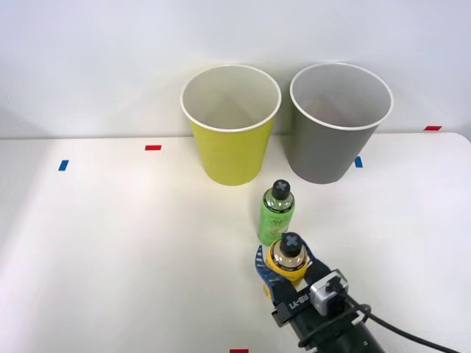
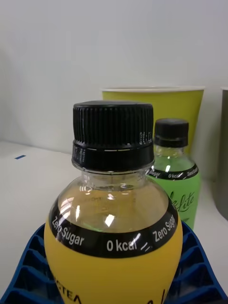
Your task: Put cans in the gray bin, plastic bottles in the light green bin
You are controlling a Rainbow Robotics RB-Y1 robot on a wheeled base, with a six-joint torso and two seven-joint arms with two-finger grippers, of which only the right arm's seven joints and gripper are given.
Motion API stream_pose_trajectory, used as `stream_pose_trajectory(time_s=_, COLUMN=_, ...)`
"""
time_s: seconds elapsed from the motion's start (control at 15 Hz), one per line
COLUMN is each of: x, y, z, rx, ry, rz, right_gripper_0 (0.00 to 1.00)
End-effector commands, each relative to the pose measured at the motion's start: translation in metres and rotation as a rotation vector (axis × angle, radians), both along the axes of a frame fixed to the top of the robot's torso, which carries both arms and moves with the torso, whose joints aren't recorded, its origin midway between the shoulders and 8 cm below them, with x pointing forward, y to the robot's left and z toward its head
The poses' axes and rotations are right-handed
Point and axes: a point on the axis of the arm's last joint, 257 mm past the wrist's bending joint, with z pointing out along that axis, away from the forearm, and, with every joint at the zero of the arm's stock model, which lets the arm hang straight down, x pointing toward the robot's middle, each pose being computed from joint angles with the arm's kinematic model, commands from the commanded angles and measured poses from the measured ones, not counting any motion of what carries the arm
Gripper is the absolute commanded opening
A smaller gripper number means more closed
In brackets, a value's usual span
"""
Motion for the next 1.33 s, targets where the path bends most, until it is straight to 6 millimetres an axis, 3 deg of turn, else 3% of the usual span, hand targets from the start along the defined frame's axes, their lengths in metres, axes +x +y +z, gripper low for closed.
stream_pose_trajectory(time_s=0.07, x=-0.005, y=-0.014, z=0.022, rx=0.026, ry=0.019, rz=-0.010, right_gripper_0=0.00)
stream_pose_trajectory(time_s=0.47, x=-0.012, y=-0.009, z=0.092, rx=0.180, ry=0.011, rz=0.053, right_gripper_0=0.00)
stream_pose_trajectory(time_s=0.87, x=0.009, y=0.012, z=0.175, rx=0.288, ry=-0.116, rz=0.145, right_gripper_0=0.00)
stream_pose_trajectory(time_s=1.0, x=0.015, y=0.028, z=0.203, rx=0.307, ry=-0.156, rz=0.200, right_gripper_0=0.00)
stream_pose_trajectory(time_s=1.2, x=0.035, y=0.045, z=0.248, rx=0.312, ry=-0.203, rz=0.262, right_gripper_0=0.00)
stream_pose_trajectory(time_s=1.33, x=0.057, y=0.053, z=0.266, rx=0.362, ry=-0.223, rz=0.275, right_gripper_0=0.00)
